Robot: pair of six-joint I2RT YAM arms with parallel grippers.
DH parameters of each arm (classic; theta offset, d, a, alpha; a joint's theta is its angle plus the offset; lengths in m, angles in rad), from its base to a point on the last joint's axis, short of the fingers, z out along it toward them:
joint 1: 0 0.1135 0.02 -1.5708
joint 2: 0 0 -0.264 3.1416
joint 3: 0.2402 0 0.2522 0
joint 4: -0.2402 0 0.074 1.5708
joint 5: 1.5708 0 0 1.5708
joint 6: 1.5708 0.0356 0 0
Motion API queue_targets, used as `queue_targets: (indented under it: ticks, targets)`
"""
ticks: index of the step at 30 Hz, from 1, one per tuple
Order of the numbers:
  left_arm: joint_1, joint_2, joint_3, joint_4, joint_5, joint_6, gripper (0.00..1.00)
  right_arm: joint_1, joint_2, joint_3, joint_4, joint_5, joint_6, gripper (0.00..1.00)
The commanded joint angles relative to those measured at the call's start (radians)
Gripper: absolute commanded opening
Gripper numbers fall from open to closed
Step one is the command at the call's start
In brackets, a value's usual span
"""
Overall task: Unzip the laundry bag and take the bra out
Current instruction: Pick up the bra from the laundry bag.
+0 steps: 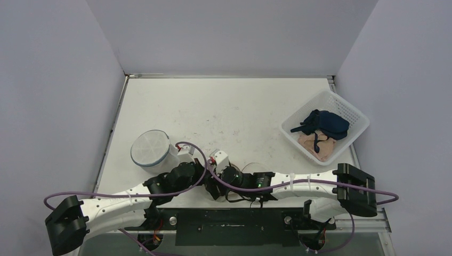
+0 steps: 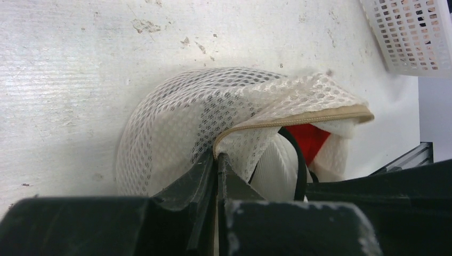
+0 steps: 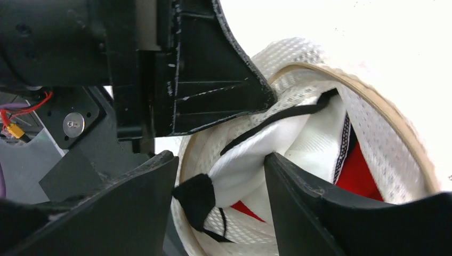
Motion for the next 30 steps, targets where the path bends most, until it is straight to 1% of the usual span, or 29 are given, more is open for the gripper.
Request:
queue_targets:
  ticks: [1,5,9,14,18,23,25,30]
  targets:
    - [0.008,0.007,0.003,0.006,-0.02,-0.009,0.0,0.014,-0.023,0.033,0.026,0.085,-0.003,0.63]
    - [0.01,0.01,-0.005,0.006,-0.03,-0.015,0.0,0.01,-0.066,0.008,-0.024,0.194,0.047,0.66]
    - [0.012,0.02,-0.008,0.006,-0.034,-0.02,0.0,-0.006,-0.089,-0.023,-0.056,0.224,0.086,0.7]
    - [0.013,0.038,-0.004,0.007,-0.029,-0.023,0.0,-0.053,-0.099,-0.074,-0.048,0.178,0.14,0.75]
    - [0.015,0.043,-0.003,0.016,-0.023,-0.025,0.0,-0.086,-0.101,-0.115,0.018,0.1,0.164,0.78]
    - [0.015,0.048,-0.001,0.032,-0.01,-0.026,0.0,-0.089,-0.046,-0.093,0.019,0.078,0.167,0.8]
    - [0.015,0.05,0.001,0.036,-0.007,-0.026,0.0,-0.089,-0.028,-0.088,0.025,0.061,0.169,0.79]
    - [0.015,0.055,-0.002,0.042,-0.001,-0.028,0.0,-0.087,0.013,-0.071,0.032,0.011,0.169,0.73]
